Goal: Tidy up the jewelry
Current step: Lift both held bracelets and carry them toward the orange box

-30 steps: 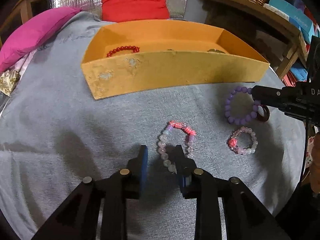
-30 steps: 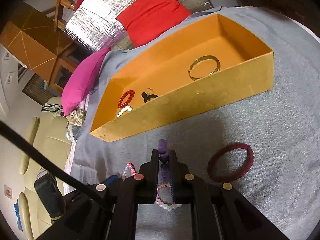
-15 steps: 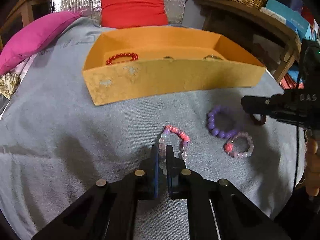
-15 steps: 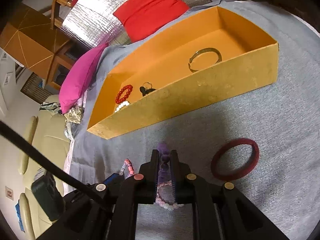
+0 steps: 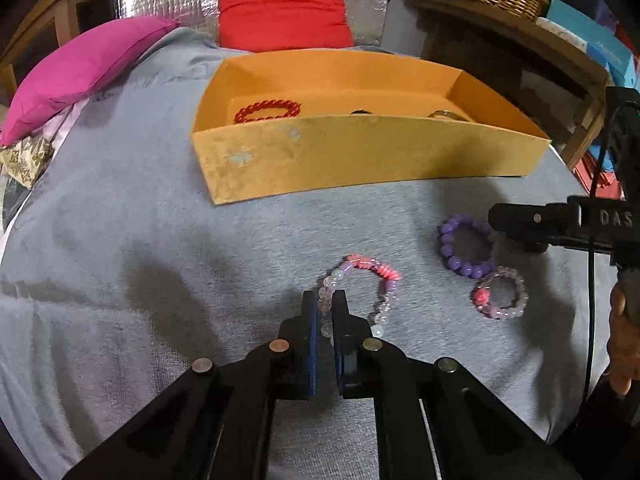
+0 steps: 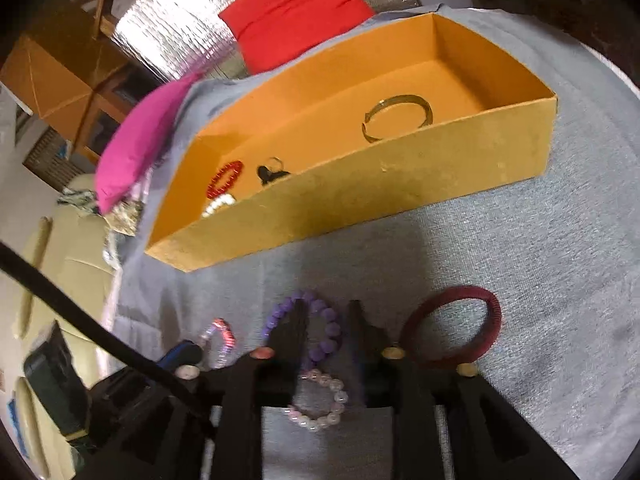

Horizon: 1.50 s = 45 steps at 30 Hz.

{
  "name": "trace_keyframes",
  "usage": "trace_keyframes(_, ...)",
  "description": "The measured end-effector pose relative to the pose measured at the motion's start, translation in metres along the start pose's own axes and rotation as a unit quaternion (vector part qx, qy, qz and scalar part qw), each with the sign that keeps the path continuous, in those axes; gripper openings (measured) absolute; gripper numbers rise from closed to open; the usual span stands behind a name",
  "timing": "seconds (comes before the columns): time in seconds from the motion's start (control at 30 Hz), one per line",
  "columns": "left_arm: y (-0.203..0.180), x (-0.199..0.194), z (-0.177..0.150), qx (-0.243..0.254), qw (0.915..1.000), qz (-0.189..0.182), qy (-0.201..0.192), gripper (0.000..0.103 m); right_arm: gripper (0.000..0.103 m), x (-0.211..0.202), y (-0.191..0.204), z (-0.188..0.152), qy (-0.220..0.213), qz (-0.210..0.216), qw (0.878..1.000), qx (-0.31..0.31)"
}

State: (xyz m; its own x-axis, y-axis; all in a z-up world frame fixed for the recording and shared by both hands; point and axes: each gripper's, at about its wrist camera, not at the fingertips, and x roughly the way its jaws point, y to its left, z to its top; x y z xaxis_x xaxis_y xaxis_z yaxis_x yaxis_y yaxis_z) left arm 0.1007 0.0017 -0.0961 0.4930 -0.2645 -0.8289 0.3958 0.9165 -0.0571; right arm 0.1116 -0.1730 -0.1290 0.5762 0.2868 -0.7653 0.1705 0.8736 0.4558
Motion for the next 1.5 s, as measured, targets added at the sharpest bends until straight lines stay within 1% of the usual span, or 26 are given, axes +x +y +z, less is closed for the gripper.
trace_keyframes(0.03,0.001,0.002,-0.001,-0.002,1.0,-0.001,0.004,0.008,0.051,0.003,0.003,-0.001,0.002,-0.002,1.0,-0.009)
trace_keyframes(0.07,0.001,0.005,-0.001,-0.002,0.9999,-0.001,0.01,0.008,0.051,0.005,0.005,-0.002,0.001,-0.009,1.0,-0.018)
trace_keyframes(0.1,0.001,0.008,-0.002,-0.002,0.9999,-0.001,0.014,0.008,0.05,0.009,0.011,-0.003,-0.001,-0.027,0.999,-0.039)
trace_keyframes(0.13,0.0,0.009,-0.002,-0.001,0.9999,0.001,0.013,0.008,0.046,0.011,0.014,-0.005,0.0,-0.038,0.998,-0.053)
trace_keyframes(0.17,-0.002,0.01,-0.002,0.003,0.9999,0.003,0.012,0.009,0.041,0.014,0.02,-0.007,-0.002,-0.058,0.995,-0.077)
trace_keyframes(0.2,-0.003,0.009,-0.002,0.008,0.9999,0.004,0.01,0.009,0.028,0.018,0.028,-0.01,-0.005,-0.09,0.99,-0.11)
trace_keyframes(0.23,-0.003,0.009,-0.002,0.008,0.9999,0.003,0.01,0.009,0.018,0.021,0.034,-0.012,-0.009,-0.117,0.983,-0.137)
trace_keyframes(0.3,0.002,0.008,-0.001,-0.008,0.9999,-0.008,0.009,0.009,0.011,0.022,0.04,-0.016,-0.019,-0.143,0.976,-0.165)
trace_keyframes(0.33,0.003,0.007,-0.001,-0.012,0.9998,-0.011,0.007,0.008,0.011,0.021,0.041,-0.016,-0.024,-0.142,0.975,-0.168)
trace_keyframes(0.43,0.001,0.0,0.001,-0.004,0.9999,-0.004,-0.011,0.008,0.01,0.01,0.035,-0.012,-0.04,-0.113,0.982,-0.148)
trace_keyframes(0.57,0.003,-0.018,0.007,-0.012,0.9985,-0.02,-0.049,0.008,0.01,-0.014,0.026,-0.003,-0.074,-0.061,0.989,-0.115)
trace_keyframes(0.63,0.005,-0.031,0.011,-0.012,0.9969,-0.029,-0.072,0.007,0.01,-0.022,0.023,0.0,-0.083,-0.035,0.991,-0.101)
trace_keyframes(0.73,0.008,-0.044,0.015,-0.007,0.995,-0.038,-0.092,0.008,0.01,-0.03,0.02,0.002,-0.093,0.0,0.992,-0.085)
trace_keyframes(0.8,0.013,-0.046,0.015,-0.009,0.9949,-0.035,-0.094,0.008,0.011,-0.035,0.02,0.003,-0.099,0.006,0.992,-0.082)
trace_keyframes(0.9,0.024,-0.047,0.016,-0.026,0.9942,-0.043,-0.095,0.007,0.01,-0.037,0.02,0.003,-0.106,0.007,0.991,-0.078)
trace_keyframes(0.97,0.023,-0.051,0.016,-0.022,0.9938,-0.042,-0.1,0.007,0.01,-0.04,0.02,0.004,-0.11,0.014,0.991,-0.076)
trace_keyframes(1.13,0.019,-0.065,0.017,-0.014,0.9909,-0.061,-0.119,0.007,0.01,-0.053,0.017,0.004,-0.122,0.04,0.99,-0.062)
trace_keyframes(1.2,0.018,-0.072,0.02,-0.015,0.9893,-0.066,-0.13,0.007,0.01,-0.06,0.019,0.004,-0.133,0.049,0.988,-0.062)
trace_keyframes(1.27,0.017,-0.076,0.026,-0.022,0.987,-0.079,-0.138,0.007,0.01,-0.067,0.019,0.006,-0.144,0.06,0.986,-0.062)
trace_keyframes(1.3,0.014,-0.078,0.03,-0.02,0.9865,-0.08,-0.142,0.007,0.01,-0.072,0.019,0.008,-0.153,0.068,0.984,-0.06)
trace_keyframes(1.37,0.007,-0.081,0.038,-0.012,0.9852,-0.08,-0.151,0.007,0.01,-0.08,0.02,0.012,-0.166,0.068,0.982,-0.063)
trace_keyframes(1.4,0.003,-0.083,0.043,-0.011,0.9838,-0.086,-0.157,0.008,0.01,-0.084,0.019,0.014,-0.176,0.067,0.98,-0.062)
trace_keyframes(1.5,-0.009,-0.085,0.056,-0.008,0.9813,-0.093,-0.168,0.007,0.011,-0.093,0.011,0.022,-0.192,0.072,0.978,-0.043)
